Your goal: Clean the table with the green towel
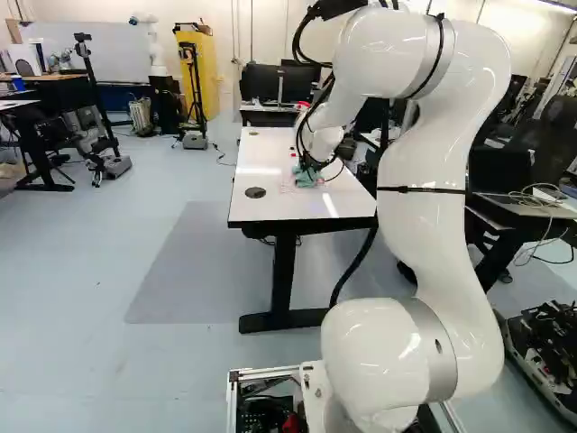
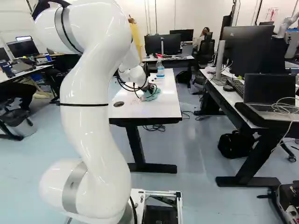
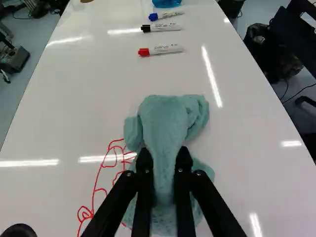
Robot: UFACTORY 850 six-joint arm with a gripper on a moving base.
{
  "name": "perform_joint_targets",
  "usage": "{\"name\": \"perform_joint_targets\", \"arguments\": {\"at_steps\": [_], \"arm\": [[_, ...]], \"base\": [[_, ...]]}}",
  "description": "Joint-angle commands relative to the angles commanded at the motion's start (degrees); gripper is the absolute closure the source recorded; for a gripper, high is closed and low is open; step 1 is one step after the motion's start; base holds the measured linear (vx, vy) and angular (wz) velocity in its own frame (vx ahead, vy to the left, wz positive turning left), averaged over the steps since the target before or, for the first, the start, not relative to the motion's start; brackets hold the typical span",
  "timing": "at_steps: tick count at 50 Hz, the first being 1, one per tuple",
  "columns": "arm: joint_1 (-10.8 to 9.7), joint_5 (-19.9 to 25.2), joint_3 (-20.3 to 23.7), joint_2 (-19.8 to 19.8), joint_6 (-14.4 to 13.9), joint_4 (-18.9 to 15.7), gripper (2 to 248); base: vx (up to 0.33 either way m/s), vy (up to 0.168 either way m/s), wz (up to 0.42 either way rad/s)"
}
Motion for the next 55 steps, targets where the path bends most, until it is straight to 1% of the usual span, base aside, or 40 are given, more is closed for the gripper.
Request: {"name": "perform_joint_targets", "arguments": {"at_steps": [22,31,43,55], "arm": [[0.0,-0.51,-0.09,-0.07,0.0,0.0,202],[0.2,-0.51,-1.7,-1.28,0.0,0.0,202],[1.31,-0.51,-4.78,-3.57,0.0,0.0,202],[3.0,-0.51,-6.09,-4.53,0.0,0.0,202]], "base": [[0.0,0.0,0.0],[0.0,0.0,0.0],[0.0,0.0,0.0],[0.0,0.0,0.0]]}}
